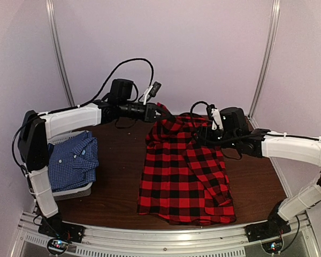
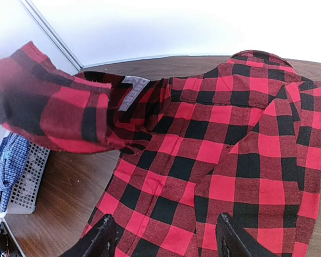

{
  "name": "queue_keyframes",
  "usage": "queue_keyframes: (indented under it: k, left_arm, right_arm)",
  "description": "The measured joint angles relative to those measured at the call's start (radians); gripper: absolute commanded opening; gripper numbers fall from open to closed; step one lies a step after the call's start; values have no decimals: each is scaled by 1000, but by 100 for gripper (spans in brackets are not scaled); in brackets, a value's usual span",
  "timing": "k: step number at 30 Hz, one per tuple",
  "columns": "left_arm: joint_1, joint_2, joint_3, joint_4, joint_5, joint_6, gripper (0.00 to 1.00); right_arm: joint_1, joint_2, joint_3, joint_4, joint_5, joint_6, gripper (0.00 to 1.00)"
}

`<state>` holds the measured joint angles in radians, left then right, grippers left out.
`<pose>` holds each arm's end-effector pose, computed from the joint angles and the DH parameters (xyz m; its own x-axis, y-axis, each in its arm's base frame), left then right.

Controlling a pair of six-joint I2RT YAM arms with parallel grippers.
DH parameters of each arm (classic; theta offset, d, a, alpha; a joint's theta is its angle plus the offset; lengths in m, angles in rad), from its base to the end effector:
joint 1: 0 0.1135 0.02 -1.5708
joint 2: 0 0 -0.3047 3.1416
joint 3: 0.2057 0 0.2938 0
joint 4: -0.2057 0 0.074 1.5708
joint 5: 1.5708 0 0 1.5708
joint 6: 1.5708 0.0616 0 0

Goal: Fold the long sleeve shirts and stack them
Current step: Place the sleeve of the 1/3-folded shirt.

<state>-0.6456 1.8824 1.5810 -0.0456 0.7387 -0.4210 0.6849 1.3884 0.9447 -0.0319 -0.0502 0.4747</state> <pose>0.3890 -0.3450 0.3348 -0.6364 0.1011 -0.7647 0.7566 0.2749 -0.5933 0.2852 0.2369 0.2818 -0.6200 0.0830 -0.7802 -0.4306 0.7953 0.4268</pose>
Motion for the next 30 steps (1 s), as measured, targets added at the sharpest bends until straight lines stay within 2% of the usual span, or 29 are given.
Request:
queue_keyframes:
  k: [12,15,16,18,22,30]
  left_arm:
    - [-37,111,36,-152,206,131,0]
    - [-44,152,65,-240,215,201,7]
    - [-45,161,67,-275,211,225,15]
    - [-49,172,67,-334,184,266,26]
    - [-55,177,39,-407,92,304,35]
    - [-53,117,-82,-418,-136,270,36]
  right_arm:
    - [-42,-10,-43,18,-51,-8,68]
    - [-44,-1,-50,32,-67,-9,68]
    - [-44,5,-55,40,-74,-10,68]
    - [-44,23,-64,48,-88,-15,69]
    - [-45,69,-76,53,-124,-27,69]
    - [-46,232,-34,57,-211,-69,69]
